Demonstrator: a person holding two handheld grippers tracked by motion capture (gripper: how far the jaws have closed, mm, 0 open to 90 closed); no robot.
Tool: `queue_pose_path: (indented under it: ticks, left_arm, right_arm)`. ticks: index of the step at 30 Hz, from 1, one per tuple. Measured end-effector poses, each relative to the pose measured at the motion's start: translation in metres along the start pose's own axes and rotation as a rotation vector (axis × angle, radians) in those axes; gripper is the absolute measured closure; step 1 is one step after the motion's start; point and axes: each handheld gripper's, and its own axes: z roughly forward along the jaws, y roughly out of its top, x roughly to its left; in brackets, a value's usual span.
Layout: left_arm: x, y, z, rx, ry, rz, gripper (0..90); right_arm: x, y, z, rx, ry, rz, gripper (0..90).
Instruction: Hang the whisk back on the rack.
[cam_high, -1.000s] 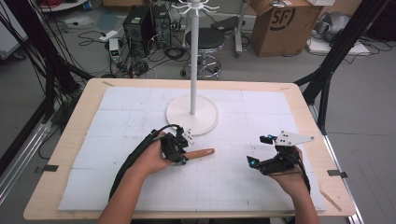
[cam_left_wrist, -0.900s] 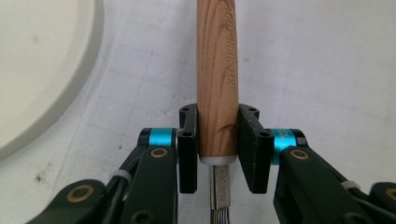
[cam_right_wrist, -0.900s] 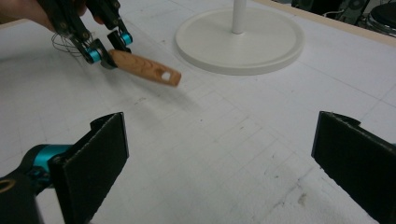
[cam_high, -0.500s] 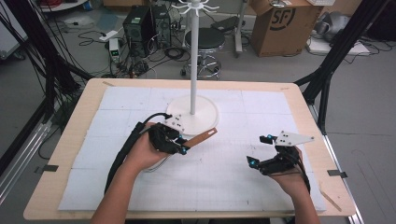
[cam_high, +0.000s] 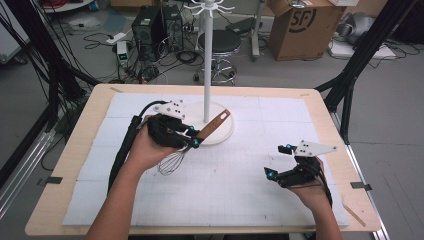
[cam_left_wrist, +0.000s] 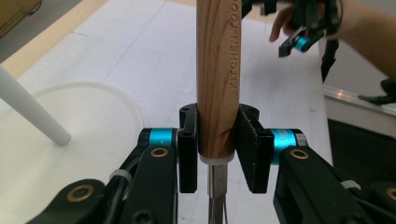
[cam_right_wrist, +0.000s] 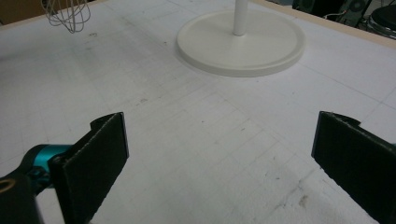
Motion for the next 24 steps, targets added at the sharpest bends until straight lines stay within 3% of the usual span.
queue_pose_path:
  ticks: [9, 17, 24]
  left_arm:
    - [0.015, 0.014, -0.025, -0.13, -0.032, -0.055, 71.4]
    - [0.026, 0.039, -0.049, -0.175, 0.0, -0.061, 71.4]
    - [0.035, 0.05, -0.063, -0.205, 0.02, -0.075, 71.3]
  right_arm:
    - [0.0, 0.0, -0.001, 0.0, 0.002, -0.001, 3.0]
    - [0.0, 0.0, 0.0, -0.002, 0.004, 0.002, 3.0]
    - [-0.001, 0.0, -0.001, -0.005, 0.003, -0.003, 3.0]
